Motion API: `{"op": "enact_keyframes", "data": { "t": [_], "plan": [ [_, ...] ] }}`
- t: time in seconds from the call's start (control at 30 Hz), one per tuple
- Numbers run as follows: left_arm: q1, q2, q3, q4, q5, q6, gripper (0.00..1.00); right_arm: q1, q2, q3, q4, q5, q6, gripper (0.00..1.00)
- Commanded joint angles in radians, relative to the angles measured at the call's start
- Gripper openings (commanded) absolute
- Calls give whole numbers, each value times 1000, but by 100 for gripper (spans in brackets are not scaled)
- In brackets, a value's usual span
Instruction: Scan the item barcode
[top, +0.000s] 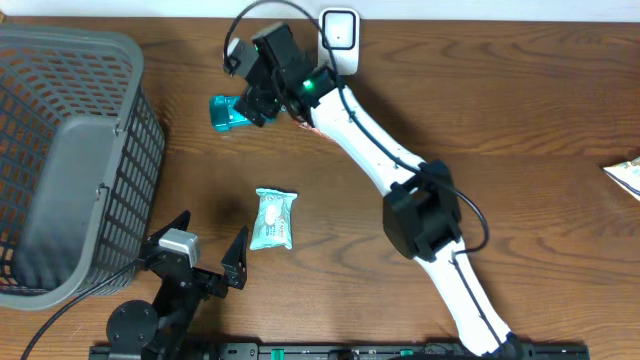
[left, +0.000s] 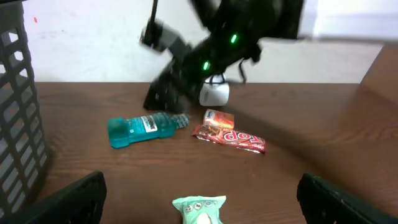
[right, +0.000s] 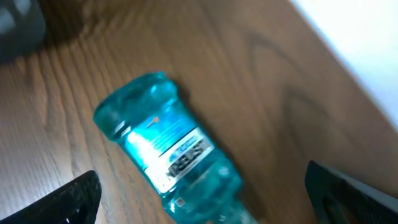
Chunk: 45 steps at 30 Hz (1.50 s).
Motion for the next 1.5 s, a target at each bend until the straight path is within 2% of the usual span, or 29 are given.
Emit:
{"op": "enact_keyframes", "data": {
  "t": [0.0,0.13,0.33,0.53,0.77,0.87,1.1,1.23,1.43,1.47],
  "plan": [
    [-4,-3,-1,1,13,-13,98,-5,52,-15,0,-121,-111,99],
    [-4,-3,-1,1,13,-13,98,-20,71,-15,21,-213,-144,99],
    [-4,-3,-1,1,13,-13,98,-29,114,-15,98,-223,-144,99],
    [-4,-3,-1,1,13,-13,98,-76,203,-15,204,-269,-83,99],
    [-4,-3,-1,1,13,-13,98,-79,231,-15,170,-267,-53,99],
    [-4,-3,-1,1,13,-13,98,-74,231,-15,82,-267,-53,84],
    [-4,-3,-1,1,13,-13,98,-73,227,-6,-49,-266,-61,61],
    [-4,-3,-1,1,13,-13,98,-76,191,-3,-167,-262,-61,54],
    [-4,-3,-1,1,13,-13,98,-79,120,-3,-366,-146,-61,52],
    [-4,-3,-1,1,13,-13,98,-79,102,-3,-449,-112,-61,50]
  ]
}}
